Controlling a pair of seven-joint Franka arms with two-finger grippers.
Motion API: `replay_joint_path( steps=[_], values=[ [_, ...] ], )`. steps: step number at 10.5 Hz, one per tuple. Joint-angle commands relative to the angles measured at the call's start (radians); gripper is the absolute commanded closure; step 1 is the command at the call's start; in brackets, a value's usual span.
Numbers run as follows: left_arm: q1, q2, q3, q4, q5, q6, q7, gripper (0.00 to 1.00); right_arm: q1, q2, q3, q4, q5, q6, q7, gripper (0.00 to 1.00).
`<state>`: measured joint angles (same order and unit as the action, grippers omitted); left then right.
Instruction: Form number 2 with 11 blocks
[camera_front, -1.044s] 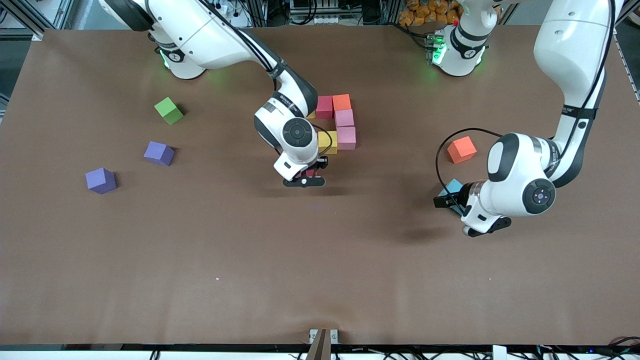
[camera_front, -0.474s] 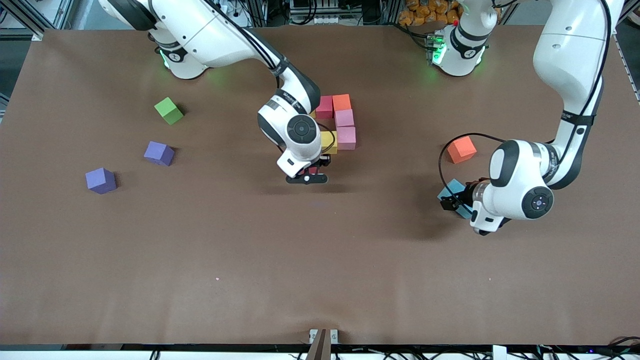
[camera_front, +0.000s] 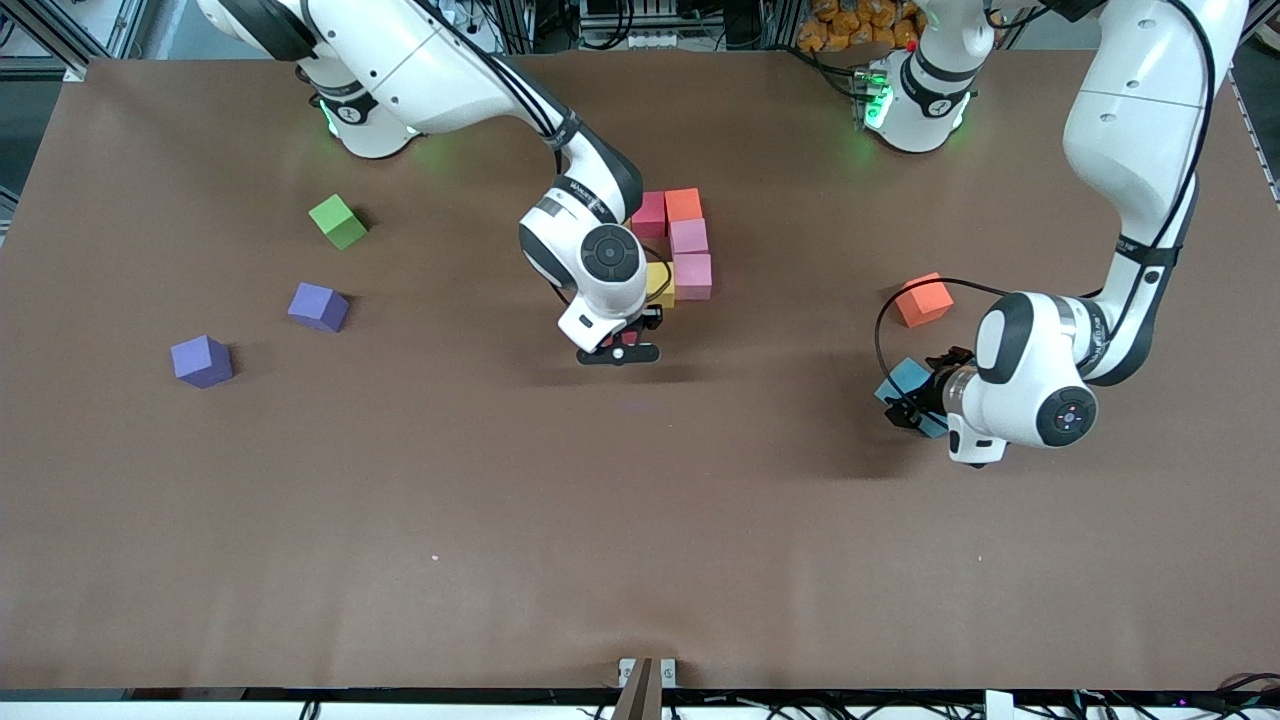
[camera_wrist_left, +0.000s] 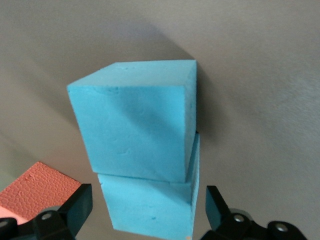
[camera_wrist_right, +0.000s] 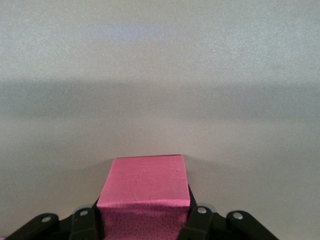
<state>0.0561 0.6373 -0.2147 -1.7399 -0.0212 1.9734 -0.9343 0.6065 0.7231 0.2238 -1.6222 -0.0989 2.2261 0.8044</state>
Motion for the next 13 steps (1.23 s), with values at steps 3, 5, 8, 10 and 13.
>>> replay_joint_path(
  steps=[3,5,8,10,13],
  values=[
    [-0.022,0.024,-0.008,0.034,0.047,-0.016,-0.043,0.46,0.016,0.003,-0.011,-0.022,-0.030,0.000,-0.017,0.78],
    [-0.025,0.024,-0.021,0.051,0.047,-0.016,-0.040,0.77,0.019,0.003,-0.011,-0.030,-0.030,0.000,-0.017,0.77],
    [-0.071,0.025,-0.038,0.166,0.047,-0.043,-0.040,0.98,0.022,-0.001,-0.011,-0.033,-0.030,-0.005,-0.017,0.76],
    [-0.123,0.028,-0.038,0.195,0.049,-0.044,-0.028,1.00,0.022,0.001,-0.011,-0.034,-0.030,-0.005,-0.017,0.75],
    [-0.199,0.079,-0.063,0.279,0.055,-0.044,-0.024,1.00,0.030,0.001,-0.011,-0.039,-0.032,-0.009,-0.016,0.74]
  ],
)
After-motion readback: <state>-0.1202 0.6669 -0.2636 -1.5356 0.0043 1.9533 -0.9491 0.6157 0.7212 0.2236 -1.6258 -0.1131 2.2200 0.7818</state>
